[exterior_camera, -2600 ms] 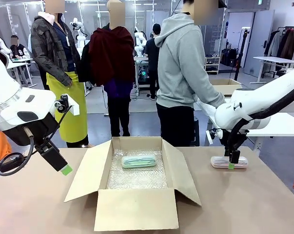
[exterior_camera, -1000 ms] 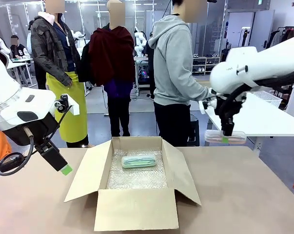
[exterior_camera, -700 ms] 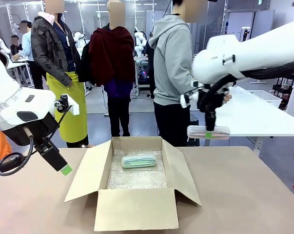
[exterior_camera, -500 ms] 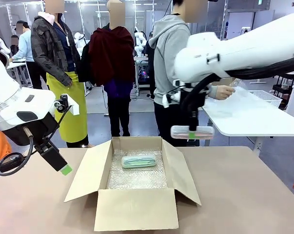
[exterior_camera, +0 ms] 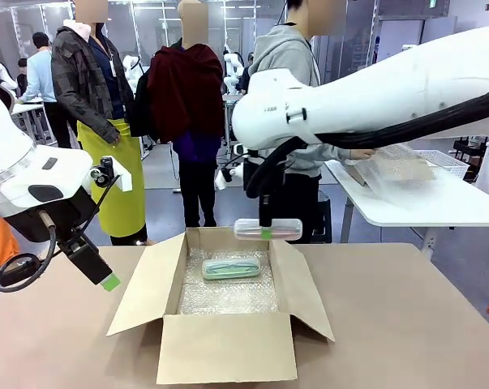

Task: Pack the glasses set securely to prepare it for shipping.
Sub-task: Put the Glasses case from the right side of the table into the Package Box.

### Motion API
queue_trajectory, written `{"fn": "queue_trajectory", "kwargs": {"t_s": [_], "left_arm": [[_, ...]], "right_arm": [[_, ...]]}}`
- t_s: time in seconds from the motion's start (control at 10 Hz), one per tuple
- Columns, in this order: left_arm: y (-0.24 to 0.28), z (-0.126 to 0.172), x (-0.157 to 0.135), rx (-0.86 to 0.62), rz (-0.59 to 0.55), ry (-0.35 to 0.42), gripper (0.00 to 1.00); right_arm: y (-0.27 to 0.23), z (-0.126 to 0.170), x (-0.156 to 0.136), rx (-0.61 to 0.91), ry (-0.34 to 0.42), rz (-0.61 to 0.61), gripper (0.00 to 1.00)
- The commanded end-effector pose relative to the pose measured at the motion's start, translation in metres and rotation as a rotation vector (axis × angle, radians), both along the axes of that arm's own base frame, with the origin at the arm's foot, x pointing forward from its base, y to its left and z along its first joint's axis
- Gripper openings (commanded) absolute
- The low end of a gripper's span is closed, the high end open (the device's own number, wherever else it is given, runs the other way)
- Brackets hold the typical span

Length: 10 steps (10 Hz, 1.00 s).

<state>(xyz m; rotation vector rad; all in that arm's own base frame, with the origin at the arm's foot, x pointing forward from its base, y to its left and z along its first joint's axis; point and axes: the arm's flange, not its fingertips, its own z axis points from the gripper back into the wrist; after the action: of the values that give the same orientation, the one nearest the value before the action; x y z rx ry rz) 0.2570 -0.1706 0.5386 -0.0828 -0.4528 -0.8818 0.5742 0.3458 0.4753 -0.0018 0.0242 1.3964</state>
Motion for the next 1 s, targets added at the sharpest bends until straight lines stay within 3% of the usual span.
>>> {"fn": "queue_trajectory", "kwargs": {"t_s": [0.0, 0.3, 0.9], "left_arm": [[0.001, 0.0, 0.001, -0.002, -0.012, -0.014, 1.0], [0.001, 0.0, 0.001, -0.002, -0.012, -0.014, 1.0], [0.001, 0.0, 0.001, -0.002, -0.012, -0.014, 1.0]], "right_arm": [[0.023, -0.017, 0.014, -0.022, 0.014, -0.063, 0.42], [0.055, -0.048, 0.003, -0.047, -0.003, -0.072, 0.42], [0.068, -0.114, -0.021, -0.021, 0.054, -0.079, 0.42]]}}
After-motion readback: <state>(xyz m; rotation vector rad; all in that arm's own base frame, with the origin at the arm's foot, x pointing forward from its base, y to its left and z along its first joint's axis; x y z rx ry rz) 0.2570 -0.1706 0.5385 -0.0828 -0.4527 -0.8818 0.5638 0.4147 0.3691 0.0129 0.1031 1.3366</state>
